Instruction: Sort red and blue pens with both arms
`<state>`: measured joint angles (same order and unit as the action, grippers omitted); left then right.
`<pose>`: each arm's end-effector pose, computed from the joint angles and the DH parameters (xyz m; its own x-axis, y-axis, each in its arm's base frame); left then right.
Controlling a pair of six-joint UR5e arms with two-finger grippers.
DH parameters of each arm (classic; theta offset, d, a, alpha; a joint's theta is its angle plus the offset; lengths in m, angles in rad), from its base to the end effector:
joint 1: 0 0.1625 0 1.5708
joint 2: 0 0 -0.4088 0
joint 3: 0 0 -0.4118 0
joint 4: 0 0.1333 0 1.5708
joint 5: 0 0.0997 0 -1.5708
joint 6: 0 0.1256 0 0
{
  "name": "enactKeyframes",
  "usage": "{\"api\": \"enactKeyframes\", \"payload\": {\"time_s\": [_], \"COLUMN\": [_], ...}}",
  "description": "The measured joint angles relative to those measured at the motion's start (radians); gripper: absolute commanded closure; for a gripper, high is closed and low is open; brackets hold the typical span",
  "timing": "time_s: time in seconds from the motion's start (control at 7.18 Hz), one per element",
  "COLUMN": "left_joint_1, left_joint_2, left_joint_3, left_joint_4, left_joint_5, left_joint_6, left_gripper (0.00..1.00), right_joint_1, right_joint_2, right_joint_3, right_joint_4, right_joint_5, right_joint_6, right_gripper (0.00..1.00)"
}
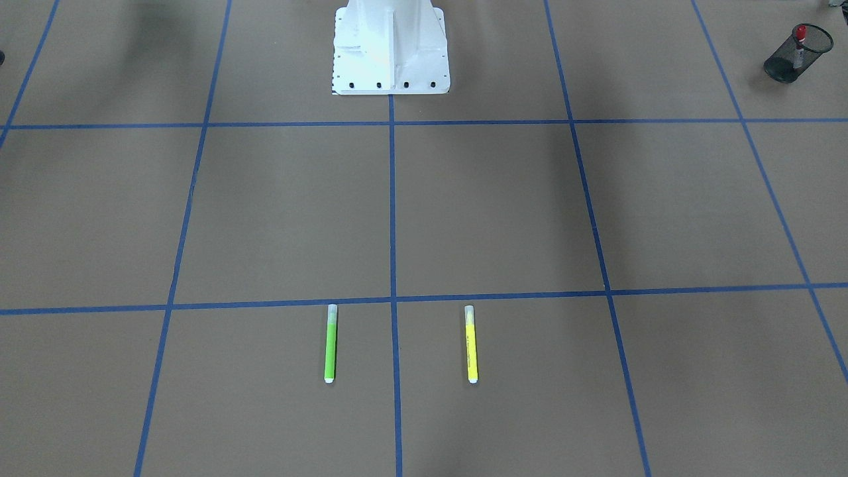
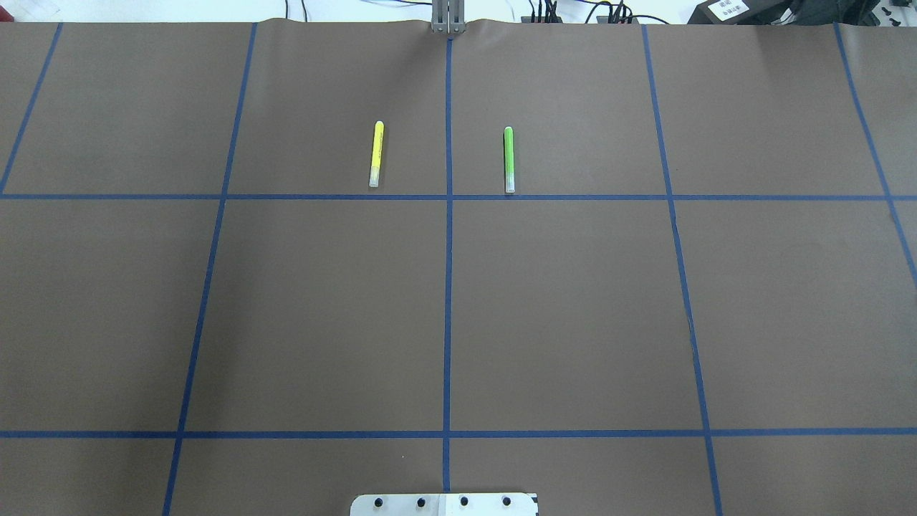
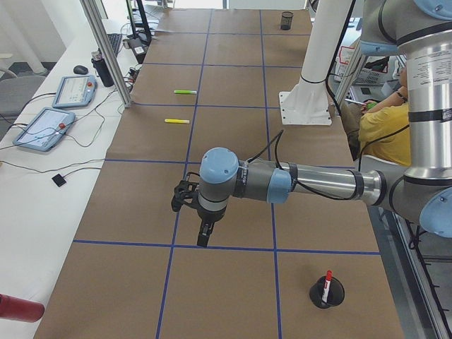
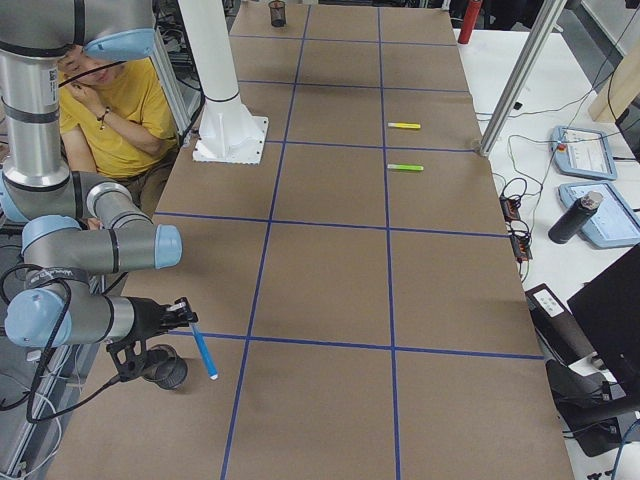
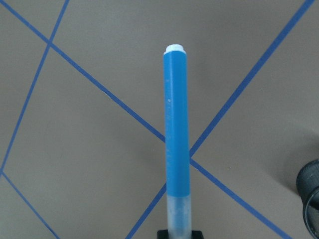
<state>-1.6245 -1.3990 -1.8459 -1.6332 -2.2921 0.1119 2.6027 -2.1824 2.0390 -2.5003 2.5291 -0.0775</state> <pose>-0.0746 -0.4503 0.5994 0.7569 0.1780 -0.6288 -0.0318 0.9711 0.2366 0.1504 -0.0544 0.6781 -0.2893 0.8408 0.4576 -0.4336 0.3111 -0.8457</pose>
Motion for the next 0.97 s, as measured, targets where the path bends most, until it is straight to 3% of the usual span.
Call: {"api": "enactKeyframes", "payload": {"time_s": [0.42, 0.7, 0.97], "left_joint_1": [0.0, 0.0, 0.0], "left_joint_2": [0.0, 0.0, 0.002], "left_joint_3": [-0.001, -0.001, 0.0], "left_joint_4": [-0.001, -0.007, -0.023], "left_joint_5": [0.0, 0.0, 0.0], "left_joint_6": [0.0, 0.0, -0.001], "left_gripper": [0.0, 0.0, 0.0], "right_joint_1": [0.27, 0.376, 0.431], "right_joint_2": [0.01, 0.014, 0.011], "right_joint_3": [-0.034, -0.136, -0.178], "right_joint_4": [-0.293, -0.333, -0.341], "right_joint_5": [-0.031, -0.044, -0.059], "right_joint_6": [0.001, 0.001, 0.002], "right_gripper": [1.0, 1.0, 1.0]}}
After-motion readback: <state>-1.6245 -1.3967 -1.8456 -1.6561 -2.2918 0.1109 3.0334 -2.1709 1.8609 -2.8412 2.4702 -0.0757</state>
